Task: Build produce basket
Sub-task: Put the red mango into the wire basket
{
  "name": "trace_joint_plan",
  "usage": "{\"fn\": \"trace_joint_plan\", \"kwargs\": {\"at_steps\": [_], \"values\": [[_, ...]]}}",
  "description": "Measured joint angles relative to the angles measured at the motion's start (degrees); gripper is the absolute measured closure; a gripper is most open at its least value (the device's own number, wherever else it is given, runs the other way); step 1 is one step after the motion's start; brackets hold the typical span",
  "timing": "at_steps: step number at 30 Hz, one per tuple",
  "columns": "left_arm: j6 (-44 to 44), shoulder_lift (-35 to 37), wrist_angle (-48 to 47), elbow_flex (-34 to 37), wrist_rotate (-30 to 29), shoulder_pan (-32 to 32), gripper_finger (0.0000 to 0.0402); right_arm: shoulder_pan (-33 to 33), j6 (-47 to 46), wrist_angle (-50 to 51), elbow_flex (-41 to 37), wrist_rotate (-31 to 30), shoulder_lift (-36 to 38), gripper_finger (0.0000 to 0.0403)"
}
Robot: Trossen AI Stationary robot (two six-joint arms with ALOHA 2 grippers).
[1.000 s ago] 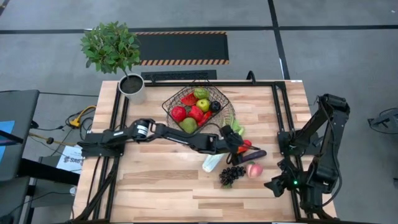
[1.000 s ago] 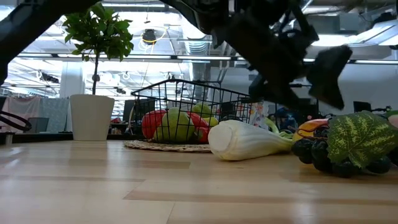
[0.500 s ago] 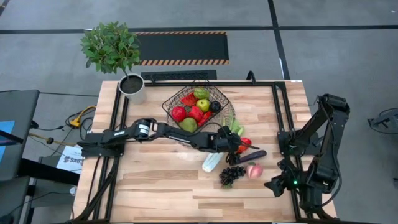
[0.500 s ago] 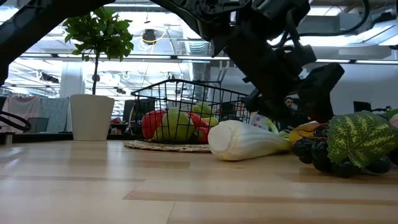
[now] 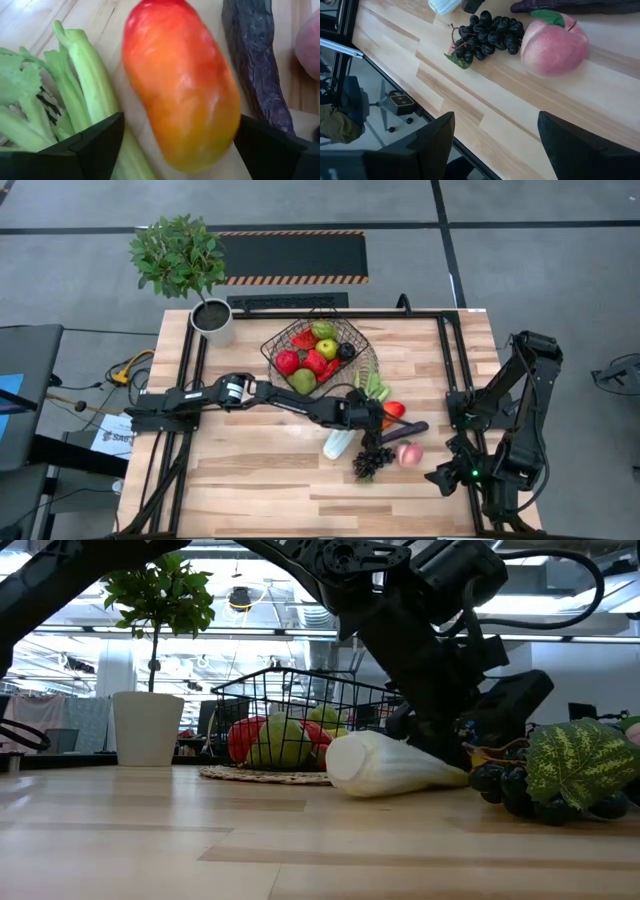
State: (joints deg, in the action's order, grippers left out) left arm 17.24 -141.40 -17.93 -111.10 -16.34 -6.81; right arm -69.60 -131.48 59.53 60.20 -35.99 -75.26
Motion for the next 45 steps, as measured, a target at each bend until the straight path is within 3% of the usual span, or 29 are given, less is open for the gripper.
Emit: {"fn": "trace_joint_plan", "kwargs": {"at_steps": [10, 15, 23, 28, 31, 37, 42, 45], "values": [[1.17, -0.37, -1.32, -2.7, 0.12, 0.25, 0.0154, 0.0, 0.13, 0.04, 0.0, 0.0, 0.0, 0.0097], [3.52, -0.37, -1.0, -2.74, 3.28, 0.43, 0.0189, 0.0, 0.11, 0.04, -0.01, 0.0, 0.0, 0.0097], [5.83, 2.83, -1.21, -2.77, 3.25, 0.38, 0.0194, -0.02, 0.09, 0.2, -0.02, -0.04, 0.0, 0.0097], [5.06, 7.87, -1.66, -2.88, -0.41, 1.46, 0.0194, 0.0, 0.09, 1.15, -0.02, -0.04, 0.0, 0.0097], [4.94, 11.93, -5.46, -2.85, -3.88, 2.29, 0.0194, 0.0, 0.08, 1.82, -0.02, -0.04, 0.0, 0.0097], [3.96, 21.61, -18.65, -2.92, -16.32, 4.71, 0.0193, -0.02, 0.09, 2.2, -0.02, -0.11, 0.0, 0.0097], [10.77, 25.77, -31.4, -2.93, -16.6, 9.66, 0.0193, 0.0, 0.07, 2.67, -0.04, -0.15, 0.0, 0.0097], [10.22, 26.08, -39.55, -2.81, -14.19, 12.43, 0.0188, 0.0, 0.07, 2.9, -0.04, -0.15, 0.0, 0.0097]]}}
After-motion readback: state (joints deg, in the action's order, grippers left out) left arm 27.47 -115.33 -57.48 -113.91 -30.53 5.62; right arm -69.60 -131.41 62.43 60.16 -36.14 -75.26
